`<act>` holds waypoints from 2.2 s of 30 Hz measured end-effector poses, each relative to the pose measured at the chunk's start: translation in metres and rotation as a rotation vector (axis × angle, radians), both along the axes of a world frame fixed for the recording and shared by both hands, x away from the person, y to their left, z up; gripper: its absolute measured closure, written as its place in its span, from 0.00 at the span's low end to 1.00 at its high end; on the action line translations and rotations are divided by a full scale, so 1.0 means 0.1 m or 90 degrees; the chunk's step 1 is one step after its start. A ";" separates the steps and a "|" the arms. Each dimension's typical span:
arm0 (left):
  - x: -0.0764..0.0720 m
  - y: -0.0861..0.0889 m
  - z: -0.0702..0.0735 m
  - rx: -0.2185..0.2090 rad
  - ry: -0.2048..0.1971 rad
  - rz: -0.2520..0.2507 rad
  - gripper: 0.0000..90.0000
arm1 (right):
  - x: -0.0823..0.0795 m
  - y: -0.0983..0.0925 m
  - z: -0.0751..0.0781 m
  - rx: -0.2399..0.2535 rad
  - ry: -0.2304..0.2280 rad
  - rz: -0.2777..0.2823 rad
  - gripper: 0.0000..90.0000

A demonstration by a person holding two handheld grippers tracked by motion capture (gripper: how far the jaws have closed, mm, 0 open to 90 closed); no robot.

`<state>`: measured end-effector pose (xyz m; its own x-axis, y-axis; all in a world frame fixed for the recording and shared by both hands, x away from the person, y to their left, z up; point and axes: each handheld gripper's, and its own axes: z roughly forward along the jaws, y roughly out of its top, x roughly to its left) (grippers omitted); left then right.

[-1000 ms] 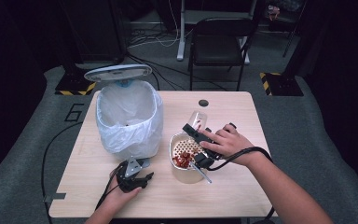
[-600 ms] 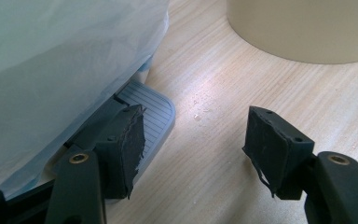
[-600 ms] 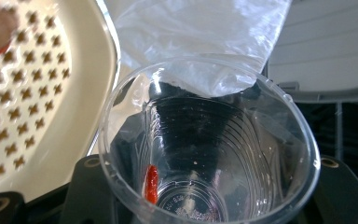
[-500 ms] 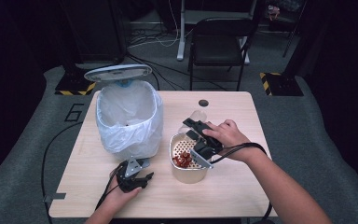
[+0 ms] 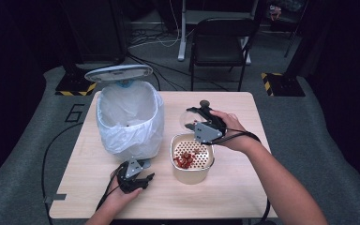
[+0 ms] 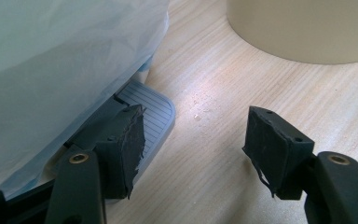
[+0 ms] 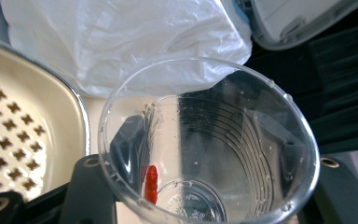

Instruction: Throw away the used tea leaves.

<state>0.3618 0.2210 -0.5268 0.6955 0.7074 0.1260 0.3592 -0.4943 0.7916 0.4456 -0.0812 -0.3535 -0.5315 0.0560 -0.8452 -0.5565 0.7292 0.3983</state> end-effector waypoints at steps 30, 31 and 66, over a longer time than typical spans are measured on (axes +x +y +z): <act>0.00 -0.01 -0.01 -0.012 0.008 0.004 0.42 | 0.47 -0.27 0.18 0.261 0.502 -0.032 0.47; -0.01 -0.01 -0.01 -0.012 0.009 0.004 0.42 | 0.47 -0.27 0.18 0.263 0.514 -0.033 0.47; 0.00 0.00 0.00 -0.015 0.013 0.002 0.42 | 0.06 0.30 0.87 0.286 0.569 -0.047 0.47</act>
